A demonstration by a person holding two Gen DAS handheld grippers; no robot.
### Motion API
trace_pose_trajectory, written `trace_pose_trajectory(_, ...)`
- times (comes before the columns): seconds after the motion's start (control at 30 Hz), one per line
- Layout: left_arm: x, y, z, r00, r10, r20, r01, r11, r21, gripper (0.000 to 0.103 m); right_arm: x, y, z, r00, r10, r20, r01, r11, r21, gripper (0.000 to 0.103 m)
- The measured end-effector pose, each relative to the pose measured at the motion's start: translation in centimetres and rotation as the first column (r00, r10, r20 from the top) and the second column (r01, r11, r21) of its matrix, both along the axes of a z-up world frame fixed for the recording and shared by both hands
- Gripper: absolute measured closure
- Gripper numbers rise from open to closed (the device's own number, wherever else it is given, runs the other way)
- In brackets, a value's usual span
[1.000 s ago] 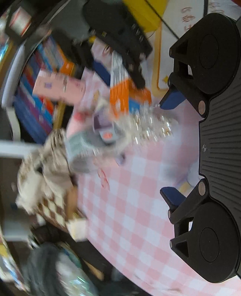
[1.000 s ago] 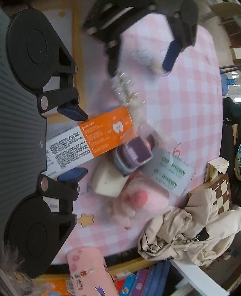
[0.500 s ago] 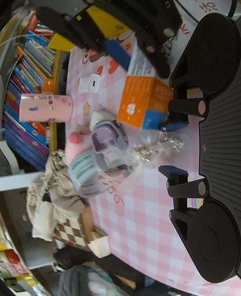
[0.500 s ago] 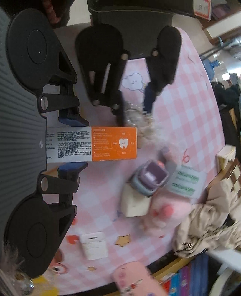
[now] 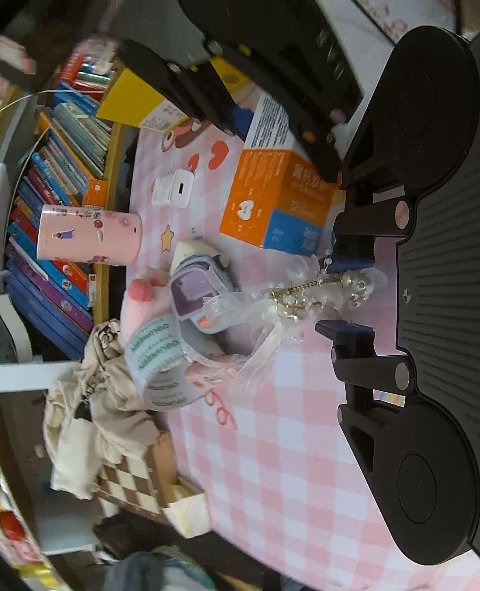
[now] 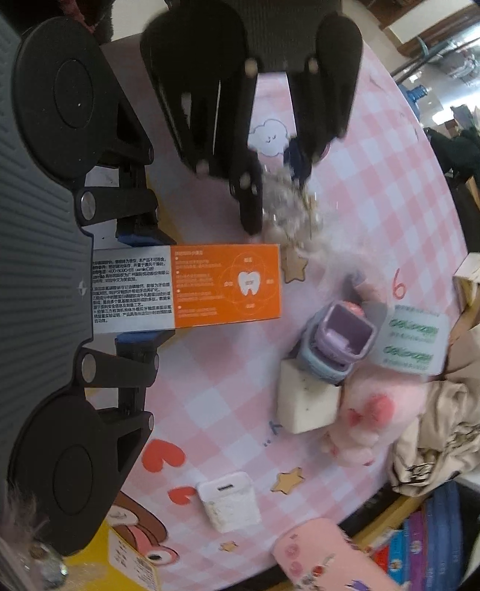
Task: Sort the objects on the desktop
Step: 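Close the right tool on the usmile box while the left tool grasps the pearl ornament, then lift the usmile box with the right tool while the left tool lifts the ornament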
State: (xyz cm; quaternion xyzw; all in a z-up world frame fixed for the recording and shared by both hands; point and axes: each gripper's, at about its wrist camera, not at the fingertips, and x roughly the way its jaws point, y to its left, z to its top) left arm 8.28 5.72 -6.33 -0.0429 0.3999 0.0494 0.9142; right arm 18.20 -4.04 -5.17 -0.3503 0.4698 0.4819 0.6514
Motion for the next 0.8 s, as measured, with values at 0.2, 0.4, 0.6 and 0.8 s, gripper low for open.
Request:
trace_pose_trajectory(0.2, -2.4, 1.7, 0.5, 0.999, 0.051, -0.001, -0.05, 0.981, -0.189, 0.078, -0.3, -1.4, -0.1, 0.996, -0.067, -0.062, 0.067, 0.998, 0.013, 0.065)
trace_pose_trajectory(0.4, -4.2, 1.0, 1.6, 1.0, 0.011, 0.003, -0.01, 0.988, -0.151, 0.078, -2.4, -4.4, 1.0, 0.986, -0.163, -0.041, 0.165, 0.985, 0.048, 0.065)
trace_pose_trajectory(0.6, -4.8, -0.1, 2.4, 0.998, -0.066, 0.009, 0.067, 0.988, -0.141, 0.078, -4.0, -6.6, 1.4, 0.966, -0.255, -0.04, 0.257, 0.964, 0.061, 0.065)
trace_pose_trajectory(0.8, -4.6, 0.3, 1.6, 0.998, -0.066, -0.017, 0.062, 0.986, -0.154, 0.078, -4.9, -6.9, 0.5, 0.946, -0.319, -0.063, 0.322, 0.945, 0.058, 0.065)
